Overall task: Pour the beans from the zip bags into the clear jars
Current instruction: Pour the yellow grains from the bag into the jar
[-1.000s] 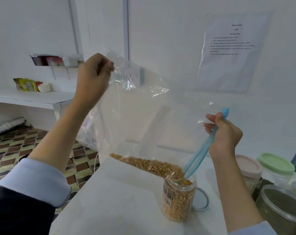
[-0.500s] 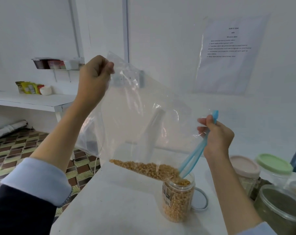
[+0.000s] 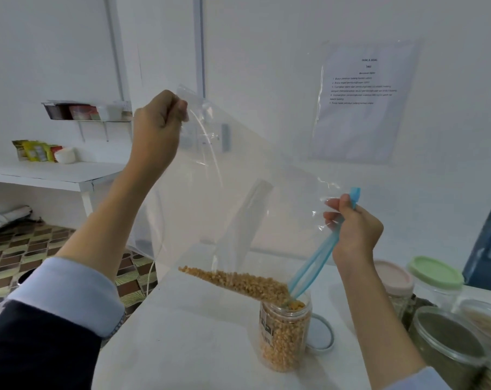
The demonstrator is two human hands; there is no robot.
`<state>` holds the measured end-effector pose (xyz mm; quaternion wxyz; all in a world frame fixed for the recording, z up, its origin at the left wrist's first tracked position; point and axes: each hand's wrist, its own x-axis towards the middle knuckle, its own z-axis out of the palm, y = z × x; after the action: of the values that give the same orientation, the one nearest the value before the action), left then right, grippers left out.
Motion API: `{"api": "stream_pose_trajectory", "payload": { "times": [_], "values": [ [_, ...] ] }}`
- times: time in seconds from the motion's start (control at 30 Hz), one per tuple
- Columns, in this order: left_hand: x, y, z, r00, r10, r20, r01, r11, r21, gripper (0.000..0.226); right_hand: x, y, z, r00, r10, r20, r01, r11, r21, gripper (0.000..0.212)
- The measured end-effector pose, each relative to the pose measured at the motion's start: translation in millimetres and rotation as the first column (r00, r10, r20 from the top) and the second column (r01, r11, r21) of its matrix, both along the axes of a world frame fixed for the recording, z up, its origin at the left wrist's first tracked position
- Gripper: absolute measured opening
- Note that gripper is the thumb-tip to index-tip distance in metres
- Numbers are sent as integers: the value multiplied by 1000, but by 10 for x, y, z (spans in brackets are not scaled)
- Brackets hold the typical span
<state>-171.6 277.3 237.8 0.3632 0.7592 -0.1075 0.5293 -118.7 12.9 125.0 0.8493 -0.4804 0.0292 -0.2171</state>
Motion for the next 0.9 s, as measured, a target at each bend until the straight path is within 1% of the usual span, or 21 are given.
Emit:
{"api": "stream_pose_trajectory", "payload": {
  "times": [0.07,0.17,0.23,0.43,0.5,0.63,0.7,0.83,0.9],
  "values": [
    [16,-20,11,1000,0,7,0,1000,1,32,20,-31,16,1000,-15,-4,15,1000,21,24],
    [32,-61,38,1000,7,20,-7,1000,4,31,18,-27,6,1000,-1,-12,1,1000,1,23],
    [37,-73,55,999,10,35,-10,1000,5,31,20,-43,2,1000,-16,-14,16,1000,16,24],
    [41,-131,109,999,6,35,-8,998,62,29,36,-76,-30,1000,-18,-18,19,999,31,26],
    [43,-139,115,999,8,36,-11,998,63,29,34,-82,-26,1000,-27,-14,28,999,43,25],
    [51,-121,110,999,10,44,-13,998,58,29,26,-74,-38,1000,-7,-15,8,1000,18,25],
    [59,-105,97,999,15,43,-18,998,53,30,27,-81,-37,1000,-14,-8,14,999,36,25],
    [60,-87,92,999,15,39,-17,998,53,31,8,-53,-33,1000,1,-9,-1,1000,4,25],
    [56,-73,103,999,8,37,-10,999,48,32,10,-60,-33,1000,-17,0,17,1000,26,25]
  ]
}}
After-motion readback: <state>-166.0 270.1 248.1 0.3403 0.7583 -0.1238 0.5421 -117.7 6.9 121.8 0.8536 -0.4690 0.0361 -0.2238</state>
